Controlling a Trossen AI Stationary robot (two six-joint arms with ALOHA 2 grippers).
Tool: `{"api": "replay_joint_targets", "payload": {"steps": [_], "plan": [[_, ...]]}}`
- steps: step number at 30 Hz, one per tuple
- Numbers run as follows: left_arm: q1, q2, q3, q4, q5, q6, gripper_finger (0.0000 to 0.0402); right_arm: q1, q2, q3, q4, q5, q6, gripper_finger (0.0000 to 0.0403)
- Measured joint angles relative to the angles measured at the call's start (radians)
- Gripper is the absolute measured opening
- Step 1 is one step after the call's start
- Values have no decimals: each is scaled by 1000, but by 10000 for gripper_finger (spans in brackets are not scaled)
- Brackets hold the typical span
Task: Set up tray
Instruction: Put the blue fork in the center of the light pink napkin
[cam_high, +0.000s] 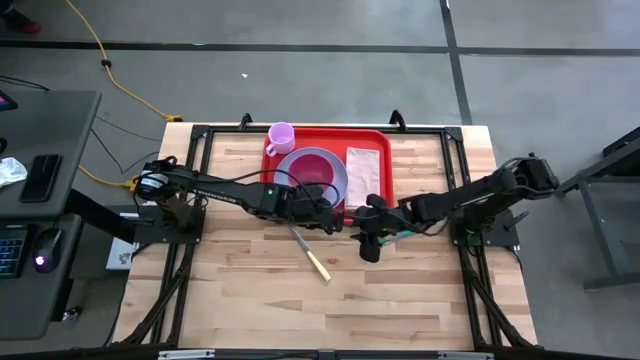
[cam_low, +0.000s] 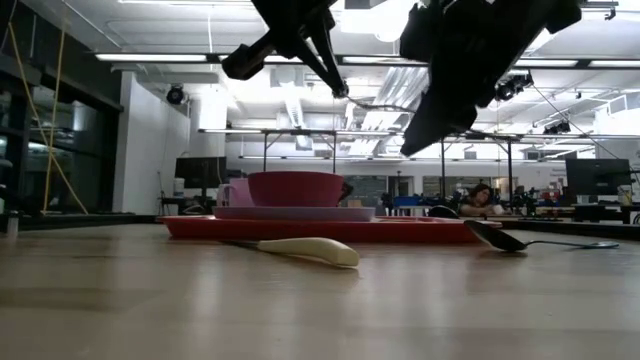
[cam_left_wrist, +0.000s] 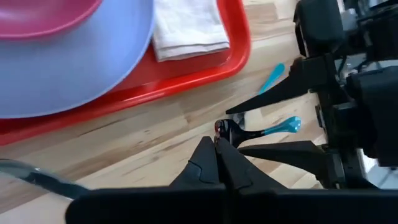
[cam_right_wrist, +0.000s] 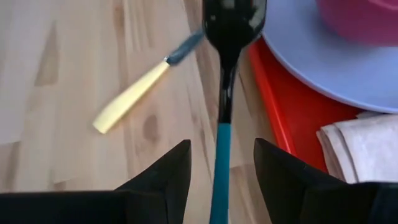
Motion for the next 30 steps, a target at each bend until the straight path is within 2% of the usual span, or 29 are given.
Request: {"api": "replay_joint_targets", "payload": {"steps": [15, 30], "plan": [[1, 0, 0, -40, -3, 0, 12, -7, 5, 0, 58, 31, -15, 153], [1, 75, -1, 35, 14, -8, 11, -42, 5, 0, 24, 38, -11, 153]]}}
